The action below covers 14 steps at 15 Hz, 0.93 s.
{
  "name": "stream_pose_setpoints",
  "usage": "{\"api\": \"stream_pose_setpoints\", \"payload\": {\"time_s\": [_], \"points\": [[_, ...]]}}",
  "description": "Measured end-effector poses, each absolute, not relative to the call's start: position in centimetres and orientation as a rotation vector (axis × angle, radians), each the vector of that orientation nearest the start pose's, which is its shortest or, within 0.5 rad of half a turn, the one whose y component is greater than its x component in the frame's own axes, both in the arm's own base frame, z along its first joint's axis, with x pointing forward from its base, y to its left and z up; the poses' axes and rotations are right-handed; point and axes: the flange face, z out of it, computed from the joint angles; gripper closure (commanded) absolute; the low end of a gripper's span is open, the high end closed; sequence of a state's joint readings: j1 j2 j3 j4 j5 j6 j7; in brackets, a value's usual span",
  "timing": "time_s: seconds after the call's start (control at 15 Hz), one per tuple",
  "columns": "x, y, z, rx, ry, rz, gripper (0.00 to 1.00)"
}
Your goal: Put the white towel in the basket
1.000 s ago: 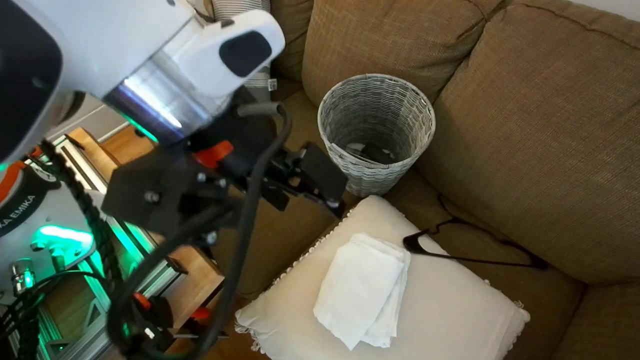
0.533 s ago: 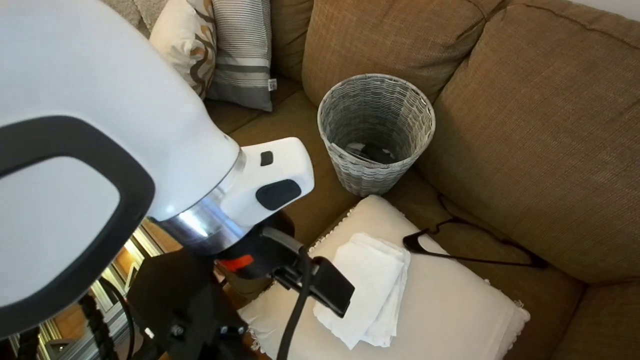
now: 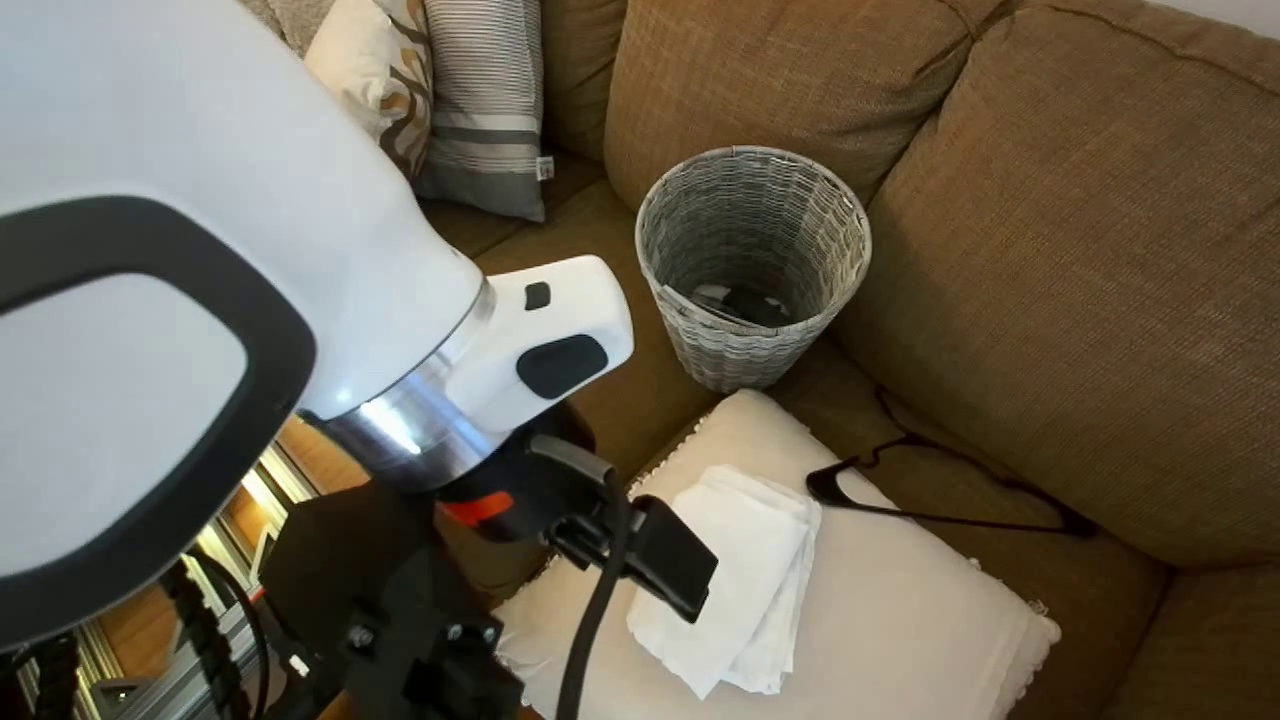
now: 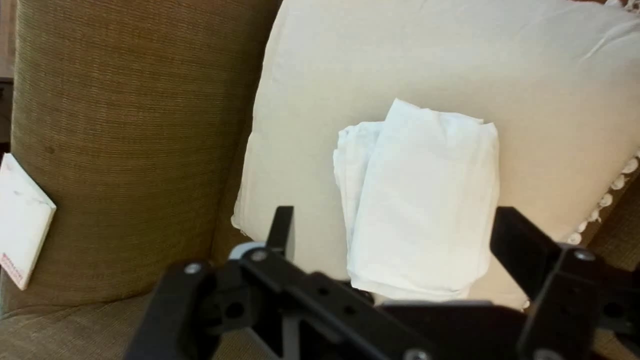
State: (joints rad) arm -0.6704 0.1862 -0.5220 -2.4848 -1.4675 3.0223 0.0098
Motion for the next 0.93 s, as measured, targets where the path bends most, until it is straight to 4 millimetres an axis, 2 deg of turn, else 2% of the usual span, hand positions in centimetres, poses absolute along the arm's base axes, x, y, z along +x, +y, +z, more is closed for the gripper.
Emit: {"api": "stream_pose_setpoints", "payload": {"time_s": [0.2,0.4,0.53,0.73,0.93], "points": [[23.4,-38.3,21.3,2.544,0.295,-0.195,0.00],[23.6,-37.5,18.9,2.523,0.165,-0.227,0.00],[23.0,-36.6,16.0,2.555,0.043,-0.246,0.00],[21.3,-35.0,10.4,2.606,-0.155,-0.308,0.00],[21.0,-35.0,6.7,2.623,-0.275,-0.326,0.00]]}}
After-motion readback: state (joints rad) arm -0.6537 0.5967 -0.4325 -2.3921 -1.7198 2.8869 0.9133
